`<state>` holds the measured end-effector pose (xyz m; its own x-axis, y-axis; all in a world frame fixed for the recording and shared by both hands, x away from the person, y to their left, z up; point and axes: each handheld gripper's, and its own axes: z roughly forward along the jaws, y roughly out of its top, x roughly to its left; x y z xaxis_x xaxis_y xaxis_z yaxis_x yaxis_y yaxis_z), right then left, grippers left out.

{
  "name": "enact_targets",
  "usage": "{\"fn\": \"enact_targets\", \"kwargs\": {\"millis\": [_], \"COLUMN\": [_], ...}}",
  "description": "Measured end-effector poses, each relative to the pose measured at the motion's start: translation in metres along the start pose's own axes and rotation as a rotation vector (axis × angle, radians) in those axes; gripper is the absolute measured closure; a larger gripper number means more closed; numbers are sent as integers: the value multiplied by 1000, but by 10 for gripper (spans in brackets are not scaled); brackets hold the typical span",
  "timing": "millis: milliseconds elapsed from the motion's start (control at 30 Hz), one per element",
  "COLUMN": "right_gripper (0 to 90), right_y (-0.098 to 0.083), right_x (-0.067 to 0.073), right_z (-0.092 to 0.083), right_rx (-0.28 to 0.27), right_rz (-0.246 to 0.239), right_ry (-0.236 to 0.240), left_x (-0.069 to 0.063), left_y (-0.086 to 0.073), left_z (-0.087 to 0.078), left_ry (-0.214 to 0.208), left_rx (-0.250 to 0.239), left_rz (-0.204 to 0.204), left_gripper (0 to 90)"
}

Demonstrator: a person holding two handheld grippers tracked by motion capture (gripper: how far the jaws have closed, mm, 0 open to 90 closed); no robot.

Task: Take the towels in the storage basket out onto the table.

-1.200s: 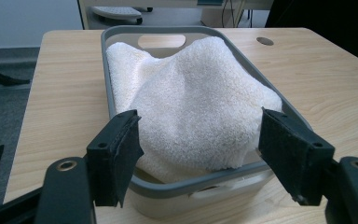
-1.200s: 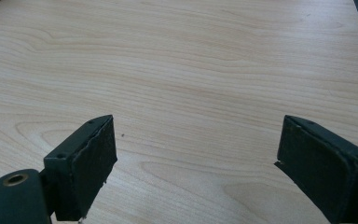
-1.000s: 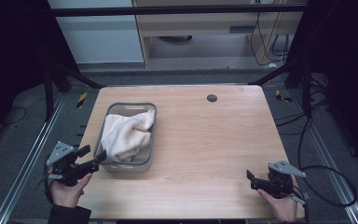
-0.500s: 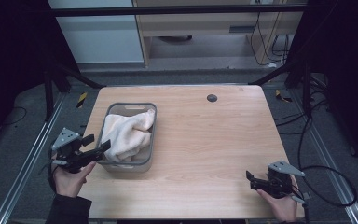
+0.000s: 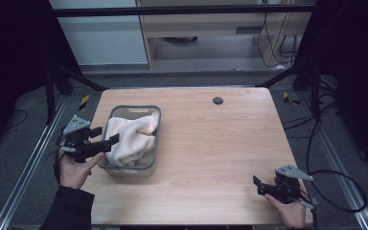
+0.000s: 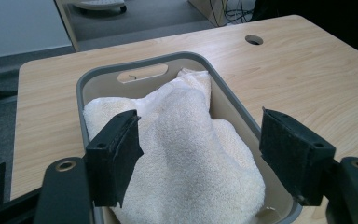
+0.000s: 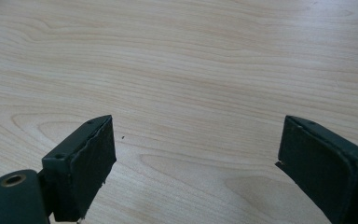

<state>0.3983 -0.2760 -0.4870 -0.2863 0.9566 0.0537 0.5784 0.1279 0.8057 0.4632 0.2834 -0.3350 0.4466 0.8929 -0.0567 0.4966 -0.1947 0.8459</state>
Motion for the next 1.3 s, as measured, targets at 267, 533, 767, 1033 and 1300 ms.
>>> {"fn": "enact_targets", "kwargs": {"millis": [267, 533, 767, 1033, 1300], "right_gripper": [111, 111, 111, 110, 110], "right_y": [0, 0, 0, 0, -1], "right_x": [0, 0, 1, 1, 1], "right_z": [1, 2, 3, 5, 6], "right_rx": [10, 15, 29, 34, 45], "right_rz": [-4, -11, -6, -23, -28], "right_ry": [5, 8, 14, 12, 11], "left_x": [-4, -8, -12, -12, -5], "left_y": [8, 11, 10, 5, -6], "left_z": [14, 31, 49, 64, 80], "left_ry": [-24, -23, -3, 10, 18], "left_rx": [60, 117, 168, 224, 292], "left_rz": [7, 22, 35, 35, 22], "left_gripper": [287, 289, 288, 288, 290]}}
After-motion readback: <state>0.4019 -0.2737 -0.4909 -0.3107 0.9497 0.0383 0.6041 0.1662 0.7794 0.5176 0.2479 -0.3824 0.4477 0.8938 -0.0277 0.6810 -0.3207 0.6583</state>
